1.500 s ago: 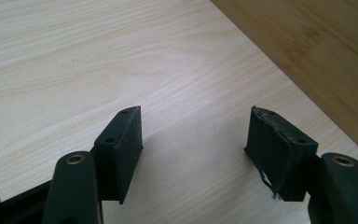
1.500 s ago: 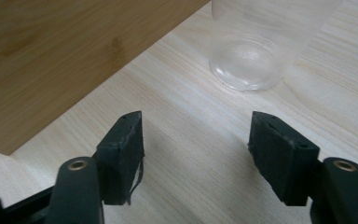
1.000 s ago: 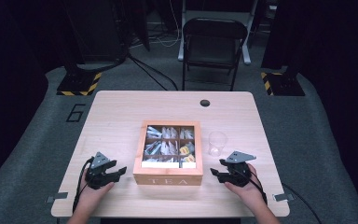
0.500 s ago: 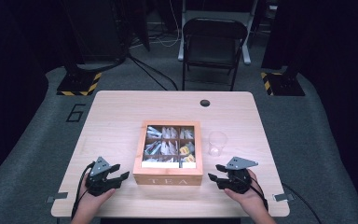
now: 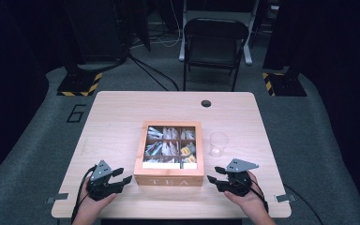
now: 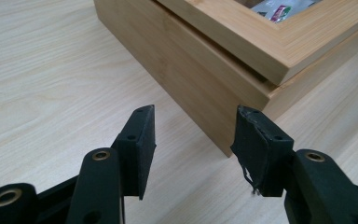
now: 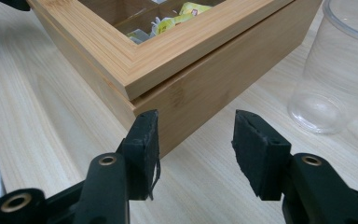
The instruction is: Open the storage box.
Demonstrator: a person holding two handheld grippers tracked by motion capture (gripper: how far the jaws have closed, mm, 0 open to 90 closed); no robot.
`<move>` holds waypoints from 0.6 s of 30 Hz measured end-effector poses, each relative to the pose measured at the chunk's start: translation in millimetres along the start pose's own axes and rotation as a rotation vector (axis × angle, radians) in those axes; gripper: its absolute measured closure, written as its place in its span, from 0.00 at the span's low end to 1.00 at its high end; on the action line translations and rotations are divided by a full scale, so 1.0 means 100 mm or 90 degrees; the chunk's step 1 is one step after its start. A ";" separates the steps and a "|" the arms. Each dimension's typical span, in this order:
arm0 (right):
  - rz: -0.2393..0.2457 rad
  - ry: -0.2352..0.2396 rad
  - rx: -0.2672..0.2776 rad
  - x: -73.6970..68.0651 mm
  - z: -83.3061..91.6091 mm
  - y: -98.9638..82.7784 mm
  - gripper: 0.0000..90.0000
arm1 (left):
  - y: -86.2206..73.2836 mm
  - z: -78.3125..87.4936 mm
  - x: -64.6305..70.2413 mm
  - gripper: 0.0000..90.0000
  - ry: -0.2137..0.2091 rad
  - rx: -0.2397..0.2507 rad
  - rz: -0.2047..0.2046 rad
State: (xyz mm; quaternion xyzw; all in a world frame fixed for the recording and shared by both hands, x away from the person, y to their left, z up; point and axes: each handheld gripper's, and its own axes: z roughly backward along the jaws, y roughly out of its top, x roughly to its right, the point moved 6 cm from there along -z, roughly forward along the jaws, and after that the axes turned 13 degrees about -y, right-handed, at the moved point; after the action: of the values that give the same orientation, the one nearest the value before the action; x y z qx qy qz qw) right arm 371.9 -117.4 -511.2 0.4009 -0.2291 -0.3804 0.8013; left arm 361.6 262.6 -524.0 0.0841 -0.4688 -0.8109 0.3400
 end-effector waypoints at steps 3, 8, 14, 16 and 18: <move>0.003 -0.003 0.001 -0.01 0.00 0.00 0.56 | 0.01 0.00 0.03 0.55 -0.012 -0.008 -0.008; 0.005 0.002 0.001 -0.03 -0.01 0.01 0.56 | 0.03 0.00 0.09 0.57 -0.026 -0.010 -0.017; 0.008 0.004 0.000 -0.03 0.00 0.01 0.56 | 0.03 0.03 0.14 0.58 -0.027 0.002 -0.019; 0.006 0.004 0.001 -0.04 0.00 0.01 0.56 | 0.05 0.05 0.18 0.58 -0.035 0.009 -0.017; 0.005 0.003 0.000 -0.04 -0.01 0.01 0.56 | 0.06 0.05 0.18 0.58 -0.037 0.006 -0.023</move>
State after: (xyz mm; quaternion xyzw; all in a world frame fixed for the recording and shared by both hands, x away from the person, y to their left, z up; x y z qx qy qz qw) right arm 370.3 -113.9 -511.2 0.4011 -0.2287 -0.3764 0.8032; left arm 348.6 252.5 -512.9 0.0702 -0.4807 -0.8169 0.3108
